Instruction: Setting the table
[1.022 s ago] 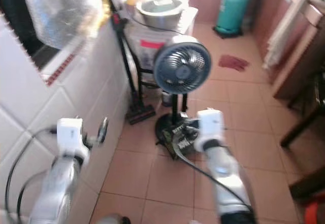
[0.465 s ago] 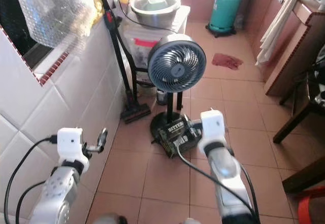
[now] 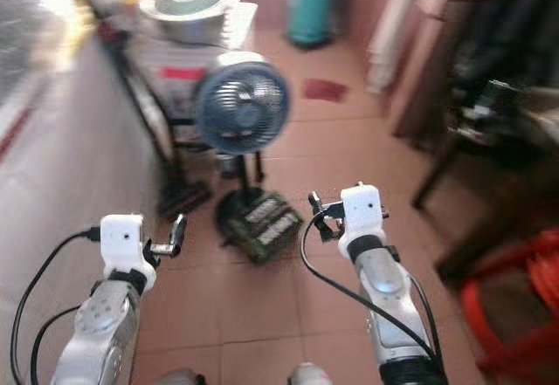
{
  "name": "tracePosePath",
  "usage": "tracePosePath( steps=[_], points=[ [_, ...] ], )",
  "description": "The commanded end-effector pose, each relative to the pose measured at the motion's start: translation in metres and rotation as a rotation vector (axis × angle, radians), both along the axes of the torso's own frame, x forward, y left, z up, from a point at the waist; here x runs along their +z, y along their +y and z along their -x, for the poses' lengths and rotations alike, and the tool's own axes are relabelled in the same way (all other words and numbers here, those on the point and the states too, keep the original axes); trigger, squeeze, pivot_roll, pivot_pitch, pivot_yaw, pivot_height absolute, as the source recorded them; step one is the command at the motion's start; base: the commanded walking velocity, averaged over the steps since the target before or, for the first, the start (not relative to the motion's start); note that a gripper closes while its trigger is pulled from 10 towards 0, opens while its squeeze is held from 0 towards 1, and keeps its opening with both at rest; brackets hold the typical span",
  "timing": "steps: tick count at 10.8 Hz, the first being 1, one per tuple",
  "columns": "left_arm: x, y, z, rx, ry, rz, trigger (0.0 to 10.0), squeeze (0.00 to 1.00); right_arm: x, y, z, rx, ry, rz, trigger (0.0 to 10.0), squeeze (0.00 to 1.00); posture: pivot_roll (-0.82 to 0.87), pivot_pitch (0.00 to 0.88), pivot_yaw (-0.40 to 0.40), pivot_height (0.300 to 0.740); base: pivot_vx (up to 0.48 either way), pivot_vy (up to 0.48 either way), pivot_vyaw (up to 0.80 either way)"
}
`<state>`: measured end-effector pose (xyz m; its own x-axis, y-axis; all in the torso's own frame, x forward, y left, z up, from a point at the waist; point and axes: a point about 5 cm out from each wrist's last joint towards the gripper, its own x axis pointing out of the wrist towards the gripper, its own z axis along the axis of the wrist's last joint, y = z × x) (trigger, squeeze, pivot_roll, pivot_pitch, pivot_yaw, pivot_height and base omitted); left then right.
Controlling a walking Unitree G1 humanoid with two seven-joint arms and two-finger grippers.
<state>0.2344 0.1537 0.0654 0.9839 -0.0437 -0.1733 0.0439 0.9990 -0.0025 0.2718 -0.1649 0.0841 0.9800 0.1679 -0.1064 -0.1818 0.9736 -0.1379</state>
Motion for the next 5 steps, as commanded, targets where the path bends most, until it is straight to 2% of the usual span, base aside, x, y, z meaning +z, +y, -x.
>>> tracePosePath(
  steps=[1, 2, 5],
  points=[
    [-0.0016, 0.0018, 0.0004, 0.0, 0.021, 0.002, 10.0, 0.0, 0.0026, -0.0004, 0.0006, 0.003, -0.011, 0.001, 10.0, 0.0, 0.04, 0.042, 0.034, 0.74, 0.0, 0.0, -0.8],
    [-0.0019, 0.0003, 0.001, -0.007, 0.029, 0.013, 10.0, 0.0, 0.0021, -0.0029, 0.0022, -0.007, -0.009, 0.001, 10.0, 0.0, 0.04, 0.051, 0.041, 0.74, -0.247, 0.0, -0.8],
    [-0.0014, 0.0012, 0.0035, -0.013, 0.02, -0.015, 10.0, 0.0, -0.0007, -0.0026, 0.0092, -0.013, 0.002, -0.003, 10.0, 0.0, 0.04, 0.073, 0.046, 0.74, 0.0, 0.0, -0.8]
  ],
)
